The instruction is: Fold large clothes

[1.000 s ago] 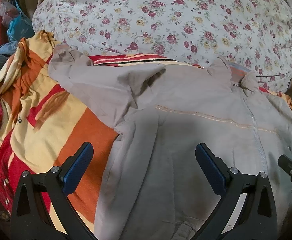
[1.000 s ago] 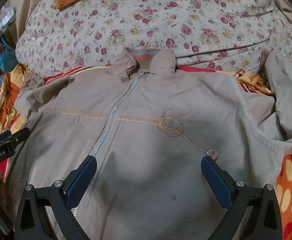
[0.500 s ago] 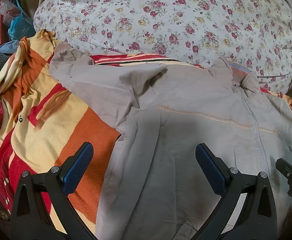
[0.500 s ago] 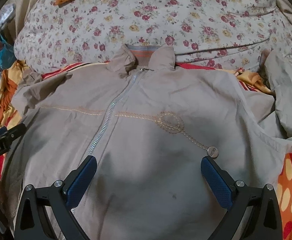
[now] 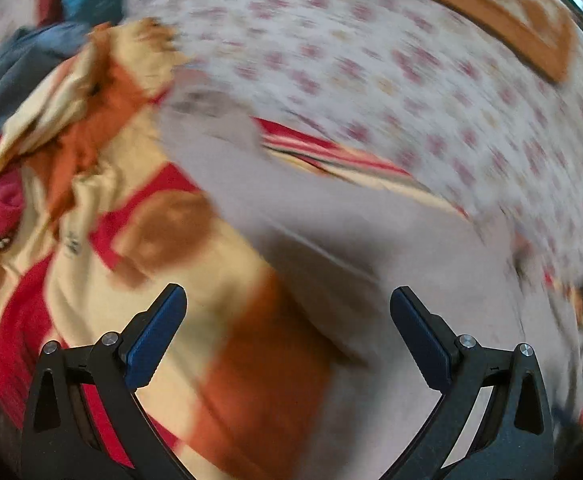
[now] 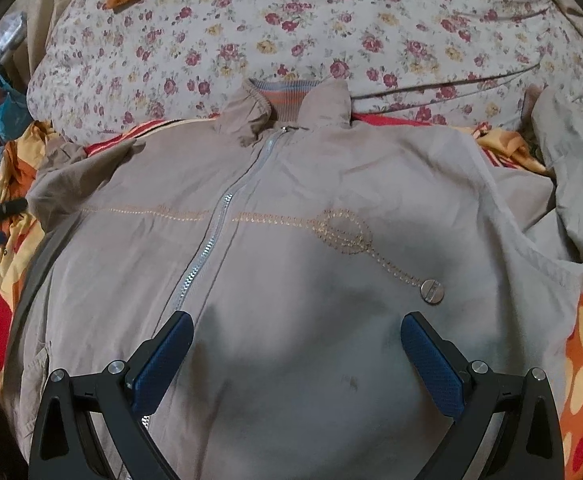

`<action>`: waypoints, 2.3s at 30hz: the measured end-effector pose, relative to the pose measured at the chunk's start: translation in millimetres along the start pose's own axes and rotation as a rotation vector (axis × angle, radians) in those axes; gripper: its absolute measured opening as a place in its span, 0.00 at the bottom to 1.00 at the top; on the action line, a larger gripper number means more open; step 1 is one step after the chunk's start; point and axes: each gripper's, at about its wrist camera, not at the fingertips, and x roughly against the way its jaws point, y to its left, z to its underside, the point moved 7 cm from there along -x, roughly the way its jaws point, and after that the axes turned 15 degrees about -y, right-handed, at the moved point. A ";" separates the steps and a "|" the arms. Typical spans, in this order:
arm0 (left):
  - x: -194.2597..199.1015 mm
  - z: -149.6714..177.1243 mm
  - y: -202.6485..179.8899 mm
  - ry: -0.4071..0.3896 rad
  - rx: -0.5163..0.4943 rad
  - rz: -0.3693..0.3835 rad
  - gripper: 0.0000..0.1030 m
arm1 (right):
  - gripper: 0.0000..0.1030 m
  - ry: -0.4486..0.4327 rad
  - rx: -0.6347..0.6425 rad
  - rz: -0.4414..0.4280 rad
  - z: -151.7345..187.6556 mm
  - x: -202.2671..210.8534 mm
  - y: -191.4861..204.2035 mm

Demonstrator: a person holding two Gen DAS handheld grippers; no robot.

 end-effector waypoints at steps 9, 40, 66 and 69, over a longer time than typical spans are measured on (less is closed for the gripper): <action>-92.3 -69.4 96.0 -0.024 0.307 -0.135 0.99 | 1.00 0.028 0.010 -0.033 4.3 -5.5 7.4; 55.3 -10.2 -209.3 0.053 -0.081 0.696 0.07 | 0.92 -0.121 -0.101 0.019 -36.3 22.8 -32.4; -7.2 55.6 -49.3 0.112 -0.320 0.011 0.53 | 0.69 -0.027 0.101 -0.035 -57.3 -56.1 65.6; -7.8 56.3 -52.6 0.113 -0.292 0.014 0.53 | 0.29 0.046 0.128 -0.011 -51.8 -79.7 61.0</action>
